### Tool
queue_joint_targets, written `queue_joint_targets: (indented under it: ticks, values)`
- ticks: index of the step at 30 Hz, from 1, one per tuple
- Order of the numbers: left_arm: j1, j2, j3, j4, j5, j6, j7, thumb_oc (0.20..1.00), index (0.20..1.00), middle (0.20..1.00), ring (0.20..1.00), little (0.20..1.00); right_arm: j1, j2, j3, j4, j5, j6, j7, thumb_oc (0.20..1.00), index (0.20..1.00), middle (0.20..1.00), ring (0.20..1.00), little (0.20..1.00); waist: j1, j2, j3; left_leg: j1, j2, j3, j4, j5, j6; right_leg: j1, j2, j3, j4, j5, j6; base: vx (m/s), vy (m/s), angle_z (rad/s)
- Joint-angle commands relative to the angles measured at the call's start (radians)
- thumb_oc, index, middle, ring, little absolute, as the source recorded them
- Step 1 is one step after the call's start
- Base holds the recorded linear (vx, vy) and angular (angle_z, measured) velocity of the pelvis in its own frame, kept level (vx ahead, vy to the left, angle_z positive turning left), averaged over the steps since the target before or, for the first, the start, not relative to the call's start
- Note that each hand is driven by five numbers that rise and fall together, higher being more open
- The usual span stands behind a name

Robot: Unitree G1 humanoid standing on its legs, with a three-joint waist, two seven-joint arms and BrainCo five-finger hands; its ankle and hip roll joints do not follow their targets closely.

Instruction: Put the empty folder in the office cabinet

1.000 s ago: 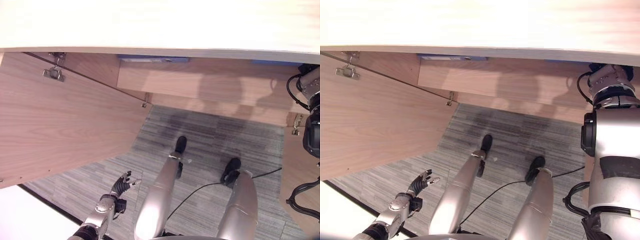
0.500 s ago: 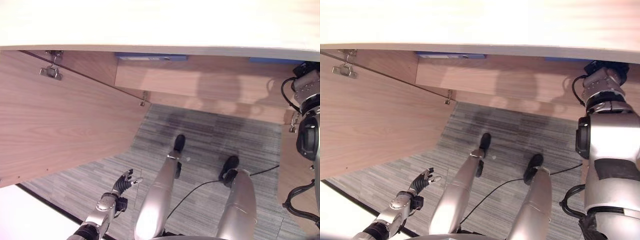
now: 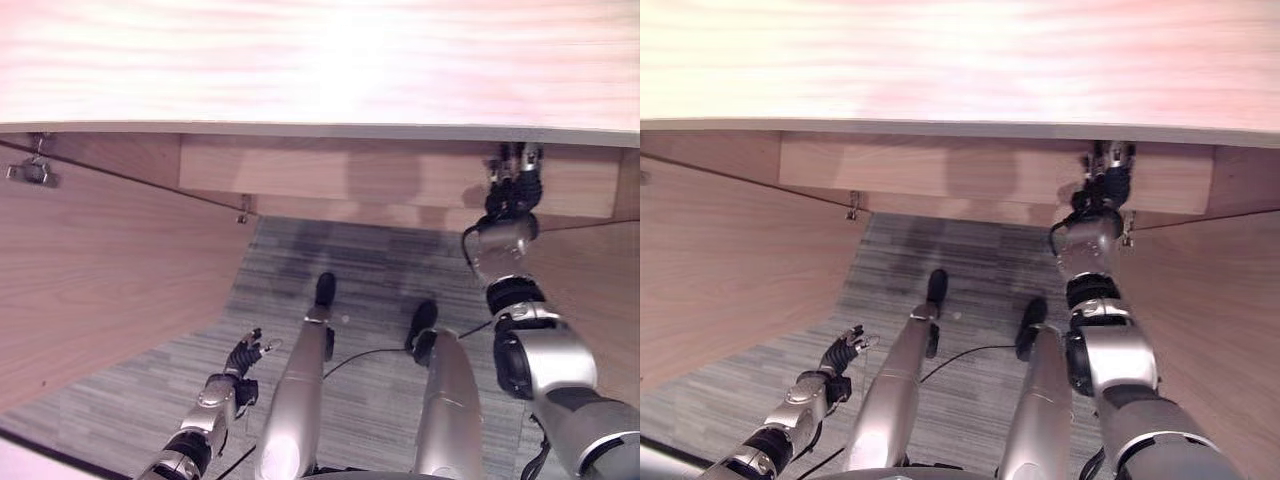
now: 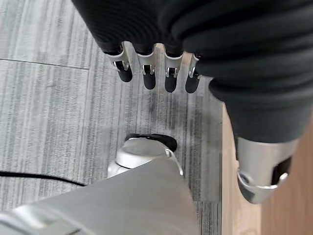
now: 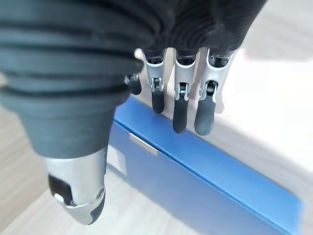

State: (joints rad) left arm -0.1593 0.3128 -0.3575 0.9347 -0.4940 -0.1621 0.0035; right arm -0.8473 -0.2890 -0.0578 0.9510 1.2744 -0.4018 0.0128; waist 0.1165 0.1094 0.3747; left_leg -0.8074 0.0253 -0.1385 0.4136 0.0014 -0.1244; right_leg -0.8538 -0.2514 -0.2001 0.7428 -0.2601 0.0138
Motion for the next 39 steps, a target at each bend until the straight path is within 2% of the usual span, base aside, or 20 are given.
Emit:
queue_joint_targets:
  ticks: [1,7,13,14,21,22,25,27,28,29,33,36,39]
  values:
    - [0.006,-0.019,0.023,0.047,-0.011,-0.008,-0.019,1.0,1.0,1.0,1.0,1.0,0.198,0.139,0.038,0.108,0.074,0.094,-0.004,1.0,1.0,1.0,1.0,1.0,0.033,0.04,0.11,0.046,-0.011,0.014,0.054,-0.159,0.018,0.129,-0.013,0.001,-0.06,-0.054,0.082,0.0,0.0,0.0]
    - [0.004,-0.028,0.049,0.081,-0.032,-0.01,-0.036,1.0,1.0,1.0,1.0,1.0,0.283,0.157,0.093,0.068,0.043,0.093,0.03,1.0,1.0,1.0,1.0,1.0,0.005,0.028,0.116,0.04,-0.005,0.019,0.066,-0.158,0.016,0.12,-0.014,0.005,-0.054,-0.043,0.08,-0.01,0.009,-0.01]
    - [-0.023,-0.036,0.062,0.124,-0.051,-0.014,-0.034,1.0,1.0,1.0,1.0,1.0,0.258,0.141,0.103,0.127,-0.033,0.089,-0.01,1.0,1.0,1.0,1.0,1.0,-0.009,0.021,0.109,0.041,0.002,0.025,0.077,-0.163,0.016,0.123,-0.014,0.008,-0.054,-0.034,0.079,-0.01,0.001,-0.03]
    - [-0.03,-0.038,0.059,0.132,-0.043,-0.017,-0.026,1.0,1.0,1.0,1.0,1.0,0.243,0.122,0.115,0.147,-0.122,0.086,-0.054,1.0,1.0,1.0,1.0,1.0,-0.011,0.016,0.101,0.046,0.003,0.026,0.074,-0.162,0.017,0.131,-0.013,0.009,-0.062,-0.028,0.08,0.0,0.0,0.0]
    - [-0.026,-0.031,0.078,0.153,-0.022,-0.02,-0.028,1.0,1.0,1.0,1.0,1.0,0.296,0.108,0.121,0.124,-0.194,0.102,-0.052,1.0,1.0,1.0,1.0,1.0,-0.015,-0.003,0.085,0.072,0.01,0.018,0.058,-0.159,0.013,0.162,-0.011,0.002,-0.09,-0.018,0.081,-0.01,-0.009,0.01]
    - [-0.025,-0.033,0.077,0.154,-0.009,-0.025,-0.02,1.0,1.0,1.0,1.0,1.0,0.285,0.08,0.137,0.112,-0.319,0.078,-0.117,0.2,0.2,0.2,0.2,0.2,-0.014,-0.006,0.08,0.077,0.014,0.018,0.05,-0.155,0.012,0.167,-0.008,0.0,-0.101,-0.009,0.085,-0.05,-0.018,0.01]
    - [-0.018,-0.037,0.089,0.115,0.013,-0.039,-0.002,1.0,1.0,1.0,1.0,1.0,0.304,-0.013,0.234,-0.103,-0.742,0.076,-0.271,0.2,0.2,0.2,0.2,0.2,-0.02,-0.015,0.072,0.096,0.02,0.019,0.034,-0.144,0.013,0.185,-0.004,-0.001,-0.119,0.003,0.086,-0.03,-0.006,-0.04]
    - [-0.006,-0.031,0.085,0.102,0.044,-0.038,-0.005,1.0,1.0,1.0,1.0,1.0,0.311,-0.045,0.26,-0.139,-0.871,0.103,-0.31,0.2,0.2,0.2,0.2,0.2,-0.016,-0.02,0.057,0.114,0.024,0.017,0.033,-0.145,0.014,0.213,-0.006,-0.007,-0.129,0.008,0.087,0.0,0.0,0.0]
    - [0.0,-0.031,0.083,0.102,0.052,-0.036,-0.008,1.0,1.0,1.0,1.0,1.0,0.316,-0.05,0.274,-0.141,-0.907,0.117,-0.314,0.2,0.2,0.2,0.2,0.2,-0.014,-0.021,0.051,0.125,0.024,0.015,0.029,-0.143,0.014,0.229,-0.005,-0.009,-0.138,0.012,0.087,-0.06,0.022,0.04]
    - [0.004,-0.031,0.082,0.102,0.061,-0.033,-0.009,1.0,1.0,1.0,1.0,1.0,0.326,-0.058,0.288,-0.148,-0.946,0.132,-0.314,0.2,0.2,0.2,0.2,0.2,-0.013,-0.021,0.046,0.132,0.024,0.015,0.01,-0.105,0.018,0.24,-0.006,-0.022,-0.161,0.05,0.08,-0.04,0.02,0.04]
    - [0.009,-0.03,0.092,0.116,0.084,-0.021,-0.017,1.0,1.0,1.0,1.0,1.0,0.403,-0.072,0.337,-0.177,-1.048,0.166,-0.288,0.2,0.2,0.2,0.2,0.2,-0.017,-0.044,0.025,0.221,0.03,0.01,-0.021,-0.108,0.014,0.34,-0.003,-0.035,-0.214,0.062,0.083,0.06,-0.013,0.02]
    - [0.003,-0.04,0.099,0.132,0.104,-0.021,-0.018,1.0,1.0,1.0,1.0,1.0,0.476,-0.072,0.371,-0.2,-1.117,0.187,-0.26,0.2,0.2,0.2,0.2,0.2,-0.024,-0.062,-0.007,0.31,0.033,0.009,-0.099,-0.085,0.007,0.44,0.001,-0.056,-0.309,0.098,0.096,0.09,-0.009,-0.01]
    - [0.017,-0.056,0.107,0.146,0.115,-0.01,-0.029,1.0,1.0,1.0,1.0,1.0,0.553,-0.053,0.386,-0.177,-1.12,0.204,-0.209,0.2,0.2,0.2,0.2,0.2,-0.034,-0.078,-0.054,0.431,0.044,0.011,-0.2,-0.057,0.0,0.549,0.004,-0.072,-0.409,0.137,0.11,0.21,0.025,-0.05]
